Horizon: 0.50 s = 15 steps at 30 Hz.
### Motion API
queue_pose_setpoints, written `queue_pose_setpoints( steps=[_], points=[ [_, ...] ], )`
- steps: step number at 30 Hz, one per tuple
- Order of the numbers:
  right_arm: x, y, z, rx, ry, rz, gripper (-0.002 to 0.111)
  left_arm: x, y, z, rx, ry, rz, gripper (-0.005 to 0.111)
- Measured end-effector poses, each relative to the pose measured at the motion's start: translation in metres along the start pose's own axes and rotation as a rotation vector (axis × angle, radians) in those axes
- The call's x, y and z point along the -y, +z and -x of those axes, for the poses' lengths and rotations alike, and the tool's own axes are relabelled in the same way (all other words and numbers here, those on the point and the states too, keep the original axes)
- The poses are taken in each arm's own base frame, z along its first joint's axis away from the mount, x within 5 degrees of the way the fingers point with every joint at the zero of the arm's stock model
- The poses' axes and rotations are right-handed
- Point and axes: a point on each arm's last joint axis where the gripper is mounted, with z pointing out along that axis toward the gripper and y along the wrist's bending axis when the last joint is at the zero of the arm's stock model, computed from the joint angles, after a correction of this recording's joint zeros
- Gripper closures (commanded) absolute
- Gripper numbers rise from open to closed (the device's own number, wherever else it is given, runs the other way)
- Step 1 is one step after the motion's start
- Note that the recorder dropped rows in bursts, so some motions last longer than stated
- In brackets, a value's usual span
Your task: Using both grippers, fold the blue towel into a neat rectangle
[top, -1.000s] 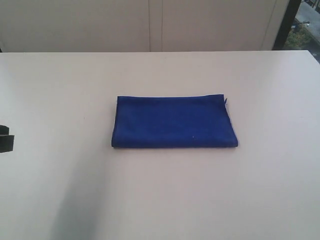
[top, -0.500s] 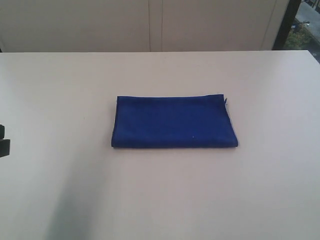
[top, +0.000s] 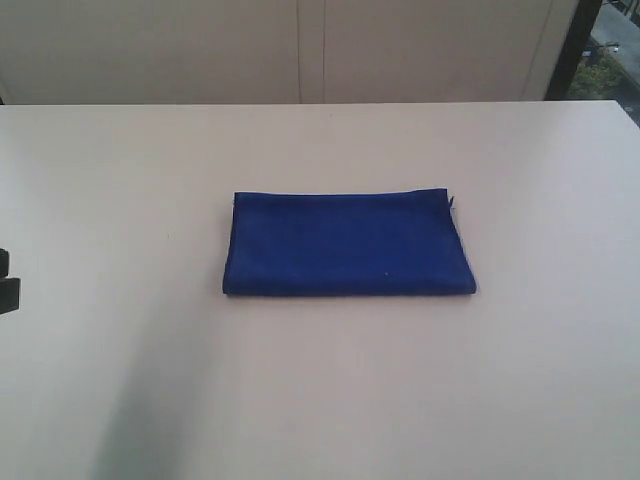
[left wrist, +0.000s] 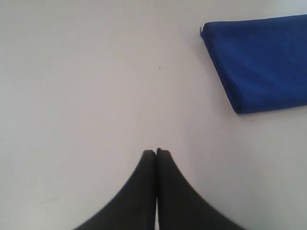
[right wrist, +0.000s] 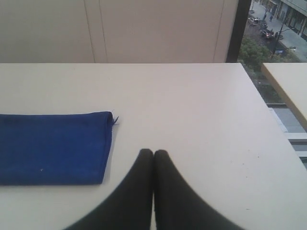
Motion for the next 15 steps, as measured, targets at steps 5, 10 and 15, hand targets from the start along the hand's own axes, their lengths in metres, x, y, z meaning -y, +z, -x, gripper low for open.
queue_pose_setpoints(
  steps=[5,10,15],
  points=[
    [-0.0004,0.0004,-0.0015,-0.006,0.007,0.004,0.108,0.0,0.0,0.0,0.0,0.0,0.0,0.107],
    [-0.0004,0.0004,-0.0019,-0.01,-0.057,0.005,0.108,0.0,0.0,0.0,0.0,0.0,0.0,0.107],
    [-0.0005,0.0006,-0.0028,-0.005,-0.073,0.006,0.108,0.0,0.0,0.0002,0.002,0.0,0.0,0.107]
  ],
)
